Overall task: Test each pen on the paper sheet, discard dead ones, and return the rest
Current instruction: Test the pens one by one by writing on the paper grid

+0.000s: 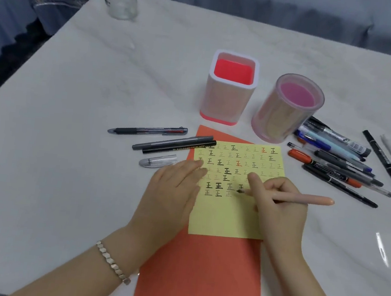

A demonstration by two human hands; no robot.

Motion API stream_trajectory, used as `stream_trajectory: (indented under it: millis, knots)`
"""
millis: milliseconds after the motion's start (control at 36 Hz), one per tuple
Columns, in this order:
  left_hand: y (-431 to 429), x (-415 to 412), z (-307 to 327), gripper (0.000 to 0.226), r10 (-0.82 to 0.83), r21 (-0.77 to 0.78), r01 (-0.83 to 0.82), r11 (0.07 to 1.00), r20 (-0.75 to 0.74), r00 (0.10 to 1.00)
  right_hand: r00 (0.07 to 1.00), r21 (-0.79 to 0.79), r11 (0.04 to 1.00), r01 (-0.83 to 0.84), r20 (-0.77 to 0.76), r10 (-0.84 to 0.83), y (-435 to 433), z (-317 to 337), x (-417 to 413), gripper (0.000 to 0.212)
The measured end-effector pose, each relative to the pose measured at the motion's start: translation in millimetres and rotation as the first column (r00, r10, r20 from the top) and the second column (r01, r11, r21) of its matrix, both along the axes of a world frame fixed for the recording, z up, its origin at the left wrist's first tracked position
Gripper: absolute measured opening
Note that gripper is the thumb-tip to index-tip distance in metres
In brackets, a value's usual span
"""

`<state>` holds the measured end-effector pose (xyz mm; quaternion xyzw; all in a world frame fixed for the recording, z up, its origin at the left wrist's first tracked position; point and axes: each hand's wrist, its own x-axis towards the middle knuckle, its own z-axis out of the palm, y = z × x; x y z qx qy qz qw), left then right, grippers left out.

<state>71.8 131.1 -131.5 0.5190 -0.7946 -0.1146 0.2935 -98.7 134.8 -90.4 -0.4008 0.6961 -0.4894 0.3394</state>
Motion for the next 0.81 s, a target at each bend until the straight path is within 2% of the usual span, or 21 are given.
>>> stream_trajectory:
  millis: [83, 167, 278, 389, 444, 528, 611, 694, 806]
  knots:
    - [-3, 10, 8, 0.037, 0.180, -0.003, -0.180, 0.984, 0.015, 0.984, 0.999, 0.029, 0.999, -0.044, -0.015, 0.045, 4, 10, -4, 0.034]
    - [-8, 23, 13, 0.039, 0.314, 0.031, -0.316, 0.948, 0.060, 0.948, 0.997, 0.050, 0.996, -0.070, -0.006, 0.070, 9, 16, -10, 0.026]
    - [-14, 37, 9, 0.025, 0.348, 0.007, -0.354, 0.935, 0.169, 0.922, 0.991, 0.084, 0.988, -0.131, 0.038, 0.129, 13, 19, -16, 0.015]
    - [-16, 37, 14, 0.013, 0.311, 0.014, -0.321, 0.947, 0.212, 0.926, 0.982, 0.072, 0.981, -0.178, 0.071, 0.172, 17, 22, -19, 0.018]
    - [-15, 31, 21, 0.010, 0.276, 0.113, -0.289, 0.951, 0.117, 0.954, 0.979, 0.049, 0.984, -0.169, 0.127, 0.161, 19, 26, -19, 0.022]
    - [-9, 15, 43, 0.008, 0.213, 0.361, -0.126, 0.924, -0.212, 0.954, 0.969, -0.003, 0.997, -0.079, 0.234, 0.078, 22, 35, -20, 0.034]
    - [-2, -1, 61, 0.020, 0.152, 0.402, 0.026, 0.915, -0.404, 0.902, 0.956, -0.048, 0.999, 0.008, 0.293, 0.006, 25, 47, -21, 0.042]
    - [3, -14, 73, 0.025, 0.125, 0.418, 0.116, 0.901, -0.507, 0.853, 0.942, -0.085, 0.995, 0.044, 0.337, -0.013, 27, 56, -24, 0.040]
    - [8, -28, 85, 0.026, 0.080, 0.410, 0.160, 0.898, -0.510, 0.856, 0.942, -0.133, 0.988, 0.074, 0.335, -0.026, 28, 60, -29, 0.038]
